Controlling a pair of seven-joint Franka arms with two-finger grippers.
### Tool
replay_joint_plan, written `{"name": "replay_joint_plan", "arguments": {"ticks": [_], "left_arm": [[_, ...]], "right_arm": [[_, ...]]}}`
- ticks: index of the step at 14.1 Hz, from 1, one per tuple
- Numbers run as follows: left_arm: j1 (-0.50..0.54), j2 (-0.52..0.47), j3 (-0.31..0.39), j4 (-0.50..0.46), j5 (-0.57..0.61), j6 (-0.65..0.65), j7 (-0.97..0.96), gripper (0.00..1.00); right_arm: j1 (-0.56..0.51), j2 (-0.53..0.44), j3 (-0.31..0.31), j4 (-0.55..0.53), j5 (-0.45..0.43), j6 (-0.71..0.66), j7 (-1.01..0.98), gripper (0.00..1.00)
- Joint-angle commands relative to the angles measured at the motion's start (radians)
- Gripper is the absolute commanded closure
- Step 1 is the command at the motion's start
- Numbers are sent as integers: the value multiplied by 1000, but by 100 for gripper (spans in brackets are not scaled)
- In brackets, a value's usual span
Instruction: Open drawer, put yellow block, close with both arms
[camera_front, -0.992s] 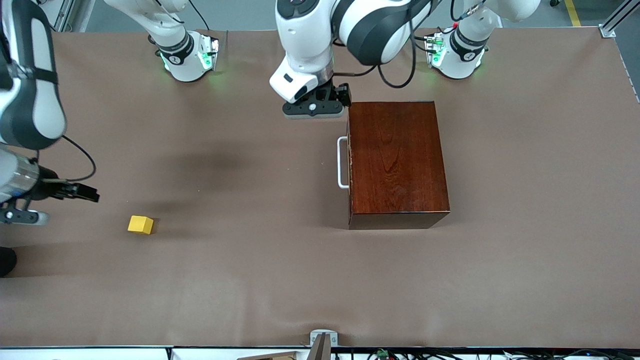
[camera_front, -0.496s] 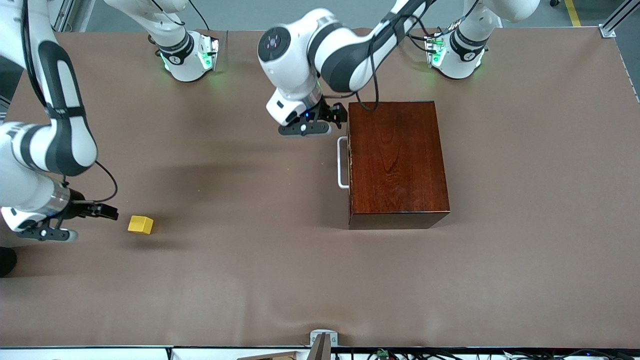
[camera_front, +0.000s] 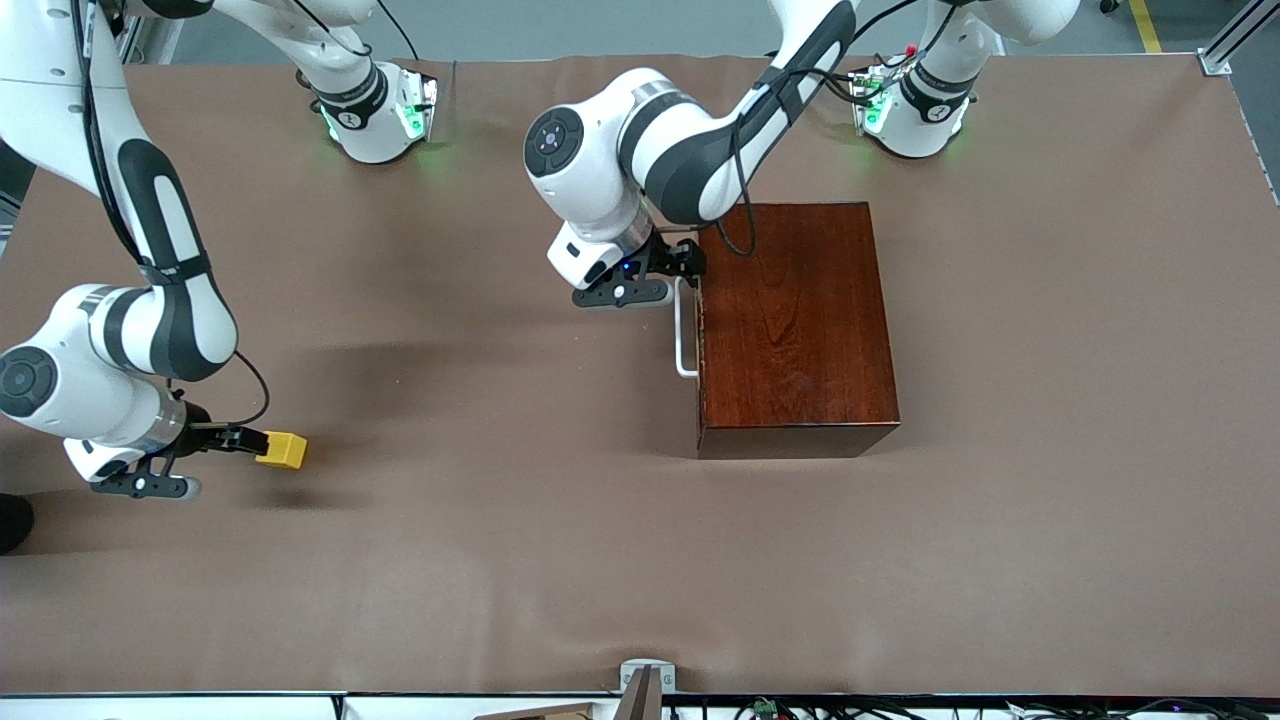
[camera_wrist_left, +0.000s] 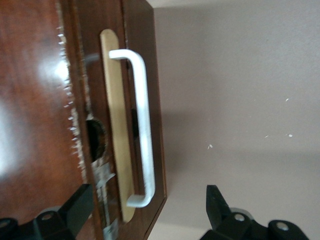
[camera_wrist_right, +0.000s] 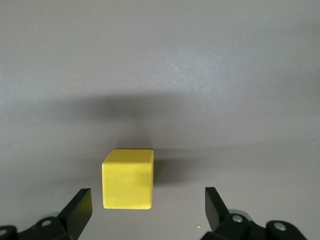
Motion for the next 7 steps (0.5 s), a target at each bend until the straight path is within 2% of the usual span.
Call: {"name": "replay_joint_plan", "arguments": {"ticks": [1,7], "left_arm": [[-6,31,5,25,27,43,6,0],[-4,65,13,25,29,62,6,0]], "right_arm": [[9,18,8,5,11,11,-10,0],[13,65,6,6,9,50,-12,0]]}}
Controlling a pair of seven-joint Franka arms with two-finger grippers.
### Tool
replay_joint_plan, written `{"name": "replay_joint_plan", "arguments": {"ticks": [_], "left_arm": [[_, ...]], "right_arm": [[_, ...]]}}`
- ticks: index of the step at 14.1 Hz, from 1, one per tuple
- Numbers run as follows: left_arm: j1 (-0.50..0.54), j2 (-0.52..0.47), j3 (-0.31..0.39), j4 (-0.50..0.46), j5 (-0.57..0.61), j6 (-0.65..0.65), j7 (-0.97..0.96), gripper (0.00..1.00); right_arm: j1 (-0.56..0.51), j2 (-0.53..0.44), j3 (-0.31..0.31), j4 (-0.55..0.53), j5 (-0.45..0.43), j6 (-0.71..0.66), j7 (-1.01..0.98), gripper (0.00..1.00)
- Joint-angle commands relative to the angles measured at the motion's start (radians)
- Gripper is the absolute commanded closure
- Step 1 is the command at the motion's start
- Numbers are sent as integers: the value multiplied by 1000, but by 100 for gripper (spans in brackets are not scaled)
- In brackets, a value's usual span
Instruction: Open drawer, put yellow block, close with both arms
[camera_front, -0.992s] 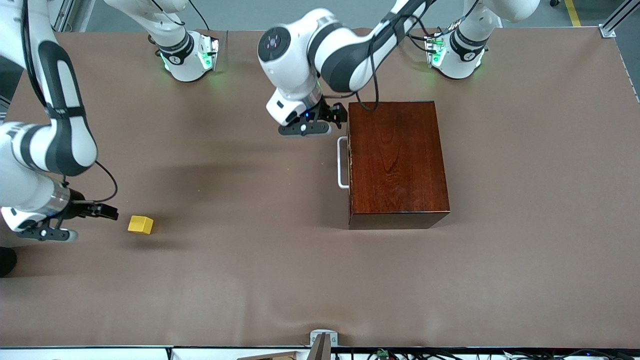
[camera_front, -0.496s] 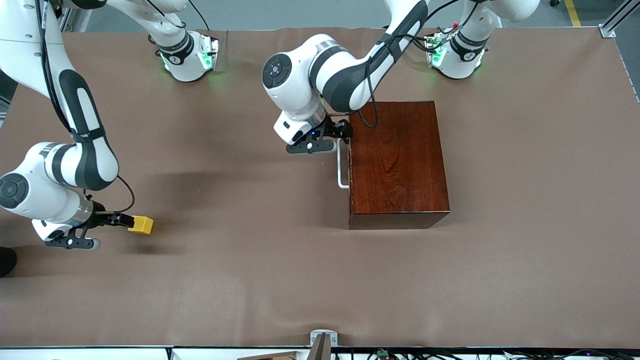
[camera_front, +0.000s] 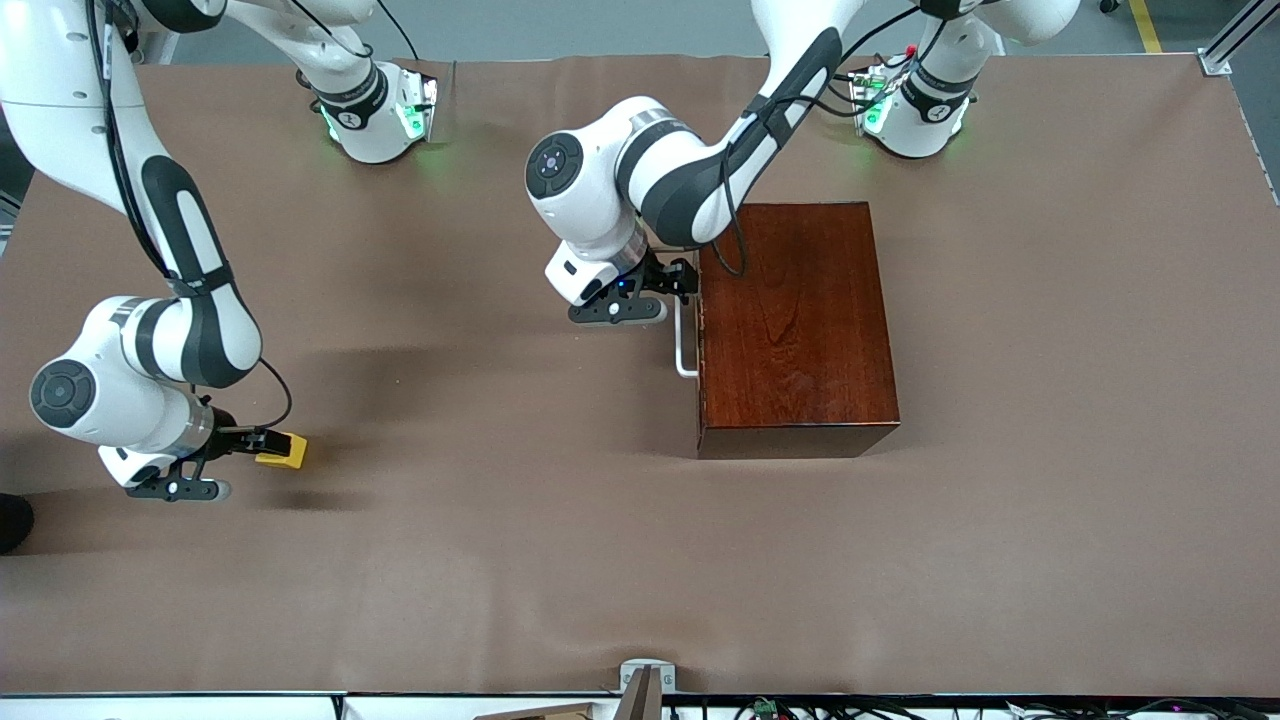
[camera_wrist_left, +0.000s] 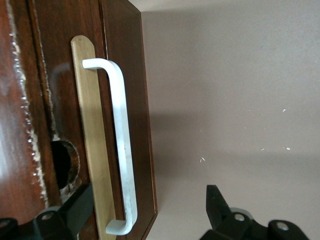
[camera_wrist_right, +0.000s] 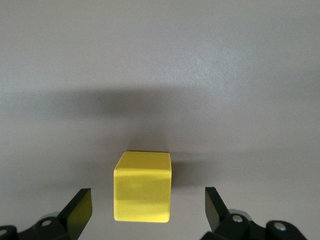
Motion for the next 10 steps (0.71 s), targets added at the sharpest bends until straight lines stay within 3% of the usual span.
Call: {"name": "replay_joint_plan", "arguments": {"ticks": [1,10], "left_arm": [[-4,24,7,20,27,4,6,0],[-4,59,7,17,27,52,-3,0]], "right_arm": [[-3,29,-2,5,9,24,-12,0],[0,59,-2,-17,9,48,-12,0]]}}
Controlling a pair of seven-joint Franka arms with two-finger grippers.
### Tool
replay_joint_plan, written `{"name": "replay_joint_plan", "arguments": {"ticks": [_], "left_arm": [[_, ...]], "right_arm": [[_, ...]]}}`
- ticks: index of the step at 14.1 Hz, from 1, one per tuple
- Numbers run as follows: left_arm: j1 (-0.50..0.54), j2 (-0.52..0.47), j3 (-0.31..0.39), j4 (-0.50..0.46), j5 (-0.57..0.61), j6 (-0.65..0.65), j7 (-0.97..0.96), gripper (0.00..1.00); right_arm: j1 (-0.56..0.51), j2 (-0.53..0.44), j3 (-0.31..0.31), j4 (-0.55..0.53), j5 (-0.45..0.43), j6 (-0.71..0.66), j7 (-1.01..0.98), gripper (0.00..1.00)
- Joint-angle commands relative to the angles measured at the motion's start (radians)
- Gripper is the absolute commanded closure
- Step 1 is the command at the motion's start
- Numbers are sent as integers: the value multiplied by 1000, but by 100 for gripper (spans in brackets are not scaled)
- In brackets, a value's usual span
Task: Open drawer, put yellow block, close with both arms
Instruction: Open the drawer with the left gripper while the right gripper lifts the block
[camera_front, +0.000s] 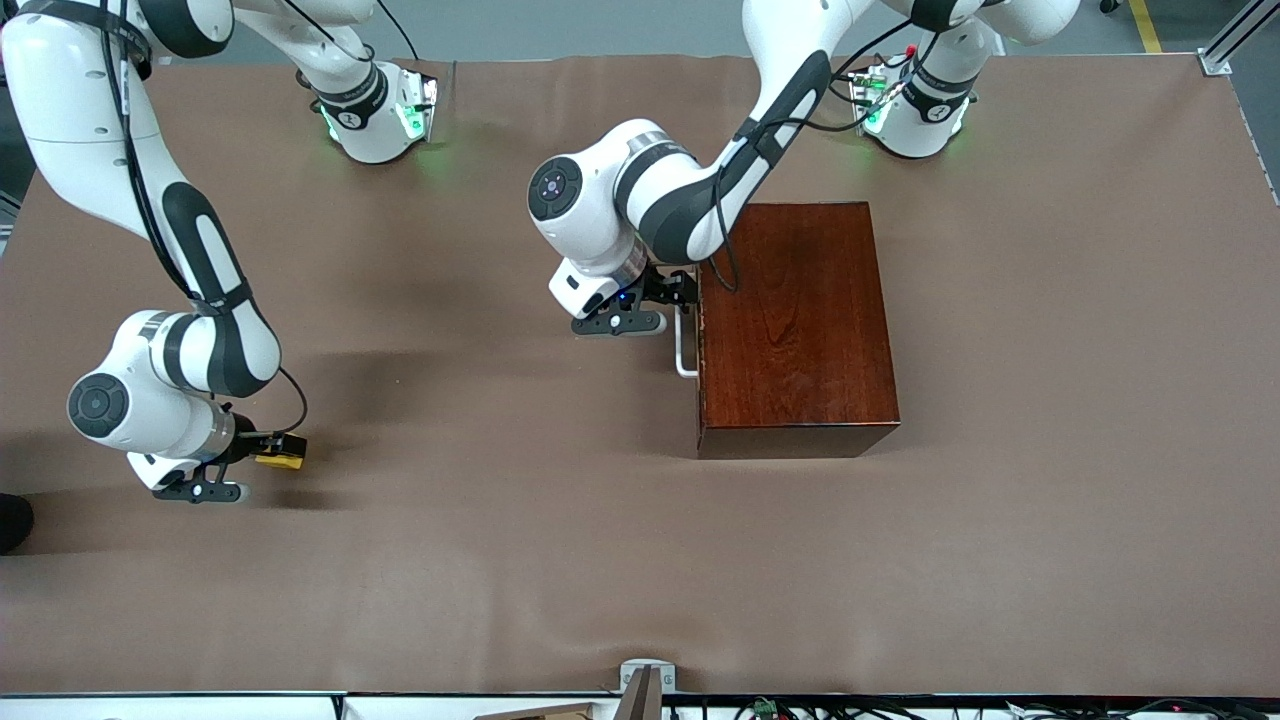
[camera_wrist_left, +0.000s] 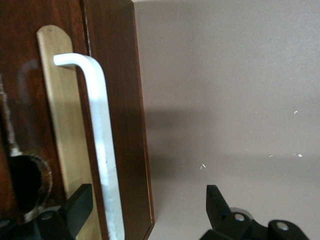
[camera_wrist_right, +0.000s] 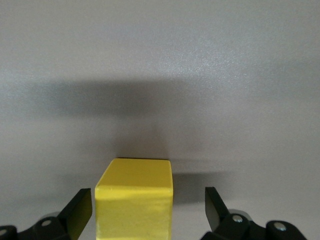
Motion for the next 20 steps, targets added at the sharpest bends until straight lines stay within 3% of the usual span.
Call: {"name": "replay_joint_plan", "arguments": {"ticks": [1,3,6,11,20], "left_arm": [[-4,19,5,17,26,30,-3,0],[-4,22,5,17,26,50,-5,0],[-4,30,5,17,26,80,-12,0],[-6,33,4,18,17,203,-92,0],[-14,58,-33,20,-37,387,-157,0]], "right_arm": [[0,-6,-1,-19,9,7,-12,19],[0,-6,-1,-19,9,7,-10,59],[-4,-9,-1,-12,9,12,-10,100],[-1,-43,-1,10,-1,1,-50,100],[-43,-81,-4,17,-1,-4,-589,100]]}}
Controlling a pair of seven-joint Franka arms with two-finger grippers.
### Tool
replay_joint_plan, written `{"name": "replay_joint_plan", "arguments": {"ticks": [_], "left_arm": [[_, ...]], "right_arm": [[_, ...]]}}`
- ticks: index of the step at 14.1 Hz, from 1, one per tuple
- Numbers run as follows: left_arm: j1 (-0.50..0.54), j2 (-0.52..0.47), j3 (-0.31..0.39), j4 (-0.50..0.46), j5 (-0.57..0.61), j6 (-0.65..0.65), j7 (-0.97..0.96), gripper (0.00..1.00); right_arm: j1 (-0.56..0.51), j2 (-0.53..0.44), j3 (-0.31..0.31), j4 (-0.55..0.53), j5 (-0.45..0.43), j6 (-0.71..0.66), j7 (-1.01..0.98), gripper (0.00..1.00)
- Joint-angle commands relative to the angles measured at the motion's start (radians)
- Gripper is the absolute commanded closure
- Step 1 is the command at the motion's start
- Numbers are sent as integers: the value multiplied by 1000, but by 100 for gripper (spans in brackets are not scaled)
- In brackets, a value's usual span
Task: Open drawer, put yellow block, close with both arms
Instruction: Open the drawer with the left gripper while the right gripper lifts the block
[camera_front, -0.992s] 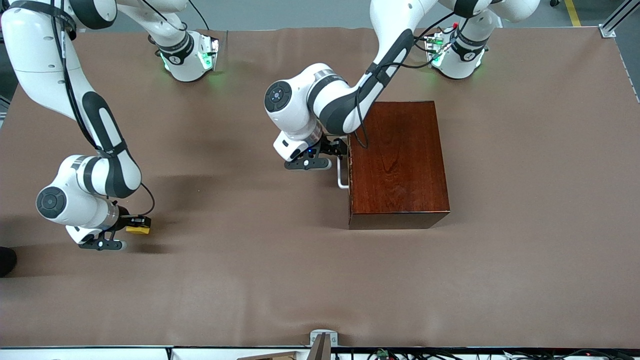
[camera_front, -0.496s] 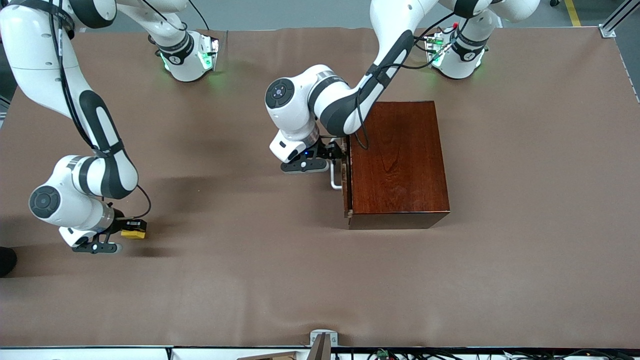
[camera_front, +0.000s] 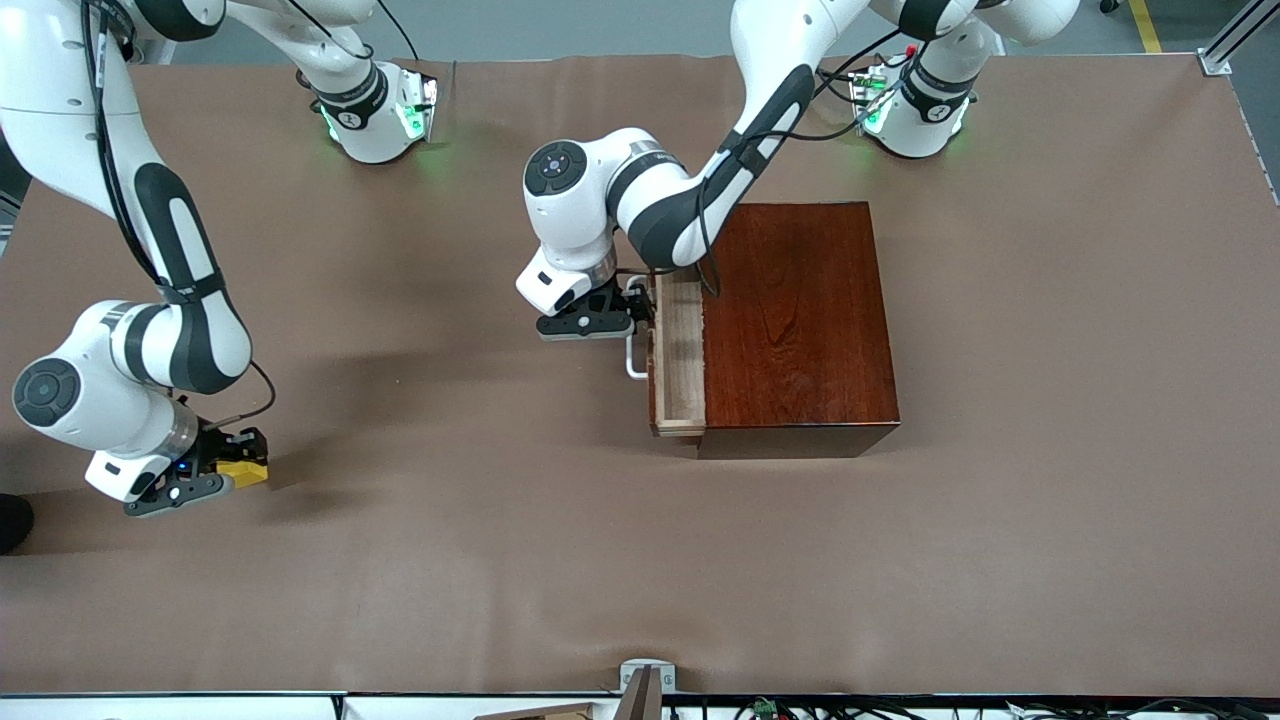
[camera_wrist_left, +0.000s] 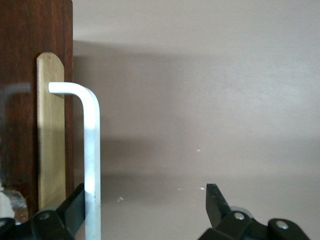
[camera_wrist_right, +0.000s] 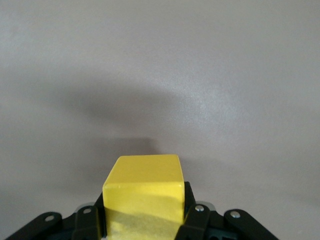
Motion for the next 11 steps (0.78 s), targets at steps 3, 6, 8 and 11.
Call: {"name": "replay_joint_plan", "arguments": {"ticks": [3,6,8,11], "left_arm": [[-22,25,-9,28,-44,66,-19,0],[-27,23,-29,31,-53,81,-19,0],[-28,23,-32,30,-62,106,-19,0],[-28,23,-37,33,-109,126,-21,0]], "right_arm": [[-30,-49,11,-12,1,-29,-282,100],[-24,-96,16,-10,10,-109,-402,100],[-19,-119,28,-9,12,-161,-486,100],[-21,-159,60,-10,12,-215,-651,100]]}}
